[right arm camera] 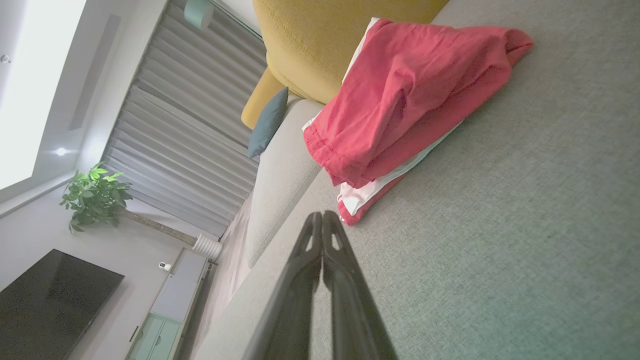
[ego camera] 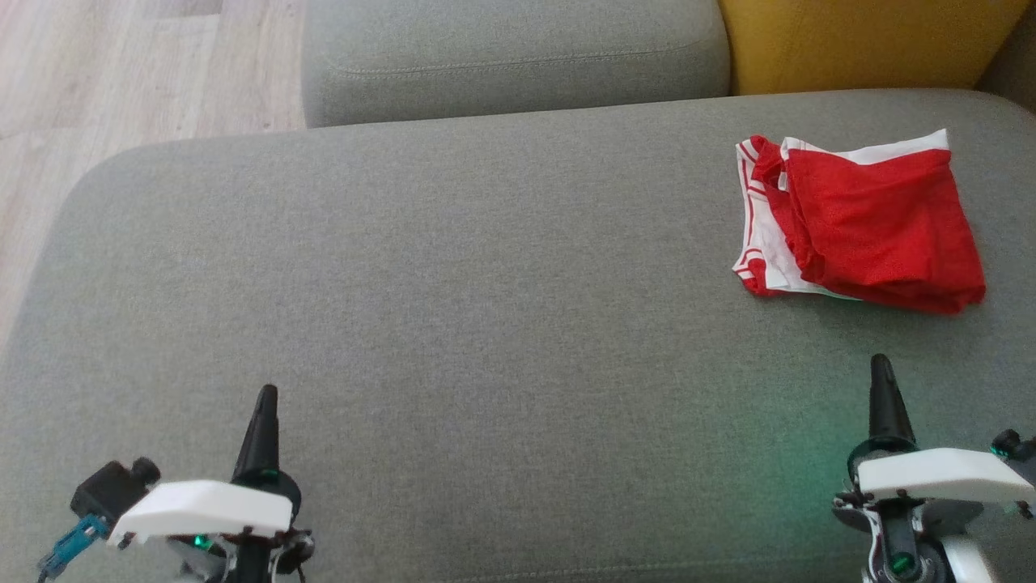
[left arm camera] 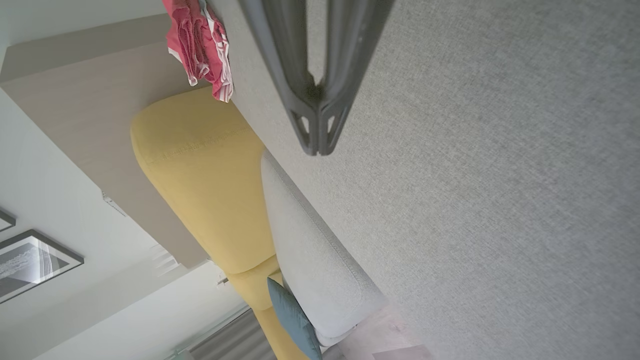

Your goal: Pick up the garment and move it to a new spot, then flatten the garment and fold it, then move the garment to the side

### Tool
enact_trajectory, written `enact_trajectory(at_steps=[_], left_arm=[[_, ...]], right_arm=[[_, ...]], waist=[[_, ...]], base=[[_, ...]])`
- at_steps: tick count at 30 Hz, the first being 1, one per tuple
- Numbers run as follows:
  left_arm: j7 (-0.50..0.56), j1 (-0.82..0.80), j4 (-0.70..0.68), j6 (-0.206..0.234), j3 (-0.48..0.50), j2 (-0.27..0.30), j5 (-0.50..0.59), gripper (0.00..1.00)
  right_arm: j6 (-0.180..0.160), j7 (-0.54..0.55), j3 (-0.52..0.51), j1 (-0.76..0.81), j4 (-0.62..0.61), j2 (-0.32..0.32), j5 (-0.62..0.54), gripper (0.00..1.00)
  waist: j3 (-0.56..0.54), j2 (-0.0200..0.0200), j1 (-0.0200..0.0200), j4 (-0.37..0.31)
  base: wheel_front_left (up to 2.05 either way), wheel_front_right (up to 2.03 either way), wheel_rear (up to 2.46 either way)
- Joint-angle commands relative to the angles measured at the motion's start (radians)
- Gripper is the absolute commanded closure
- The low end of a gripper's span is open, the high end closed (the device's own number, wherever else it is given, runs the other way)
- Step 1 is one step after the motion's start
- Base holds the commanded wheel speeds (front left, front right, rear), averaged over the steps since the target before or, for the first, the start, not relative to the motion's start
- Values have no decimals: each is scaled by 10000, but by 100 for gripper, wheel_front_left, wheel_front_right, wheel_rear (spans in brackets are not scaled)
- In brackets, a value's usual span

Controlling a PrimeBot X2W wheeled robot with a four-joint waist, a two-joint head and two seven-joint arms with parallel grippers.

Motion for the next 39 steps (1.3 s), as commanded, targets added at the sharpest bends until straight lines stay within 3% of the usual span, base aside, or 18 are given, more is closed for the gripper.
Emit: enact_trajectory(at_steps=[1,39], left_arm=[[75,-613,-293,-81,333,149,-264,100],[1171,-1098,60,-496,1230,172,-4183,100]], right_arm=[[20,89,38,-515,-394,-71,283,100],[30,1190,-429,-668,-598,-78,4443,100]], waist=[[1,-1,0,4],[44,-1,0,109]], base=[[0,0,0],[0,0,0]])
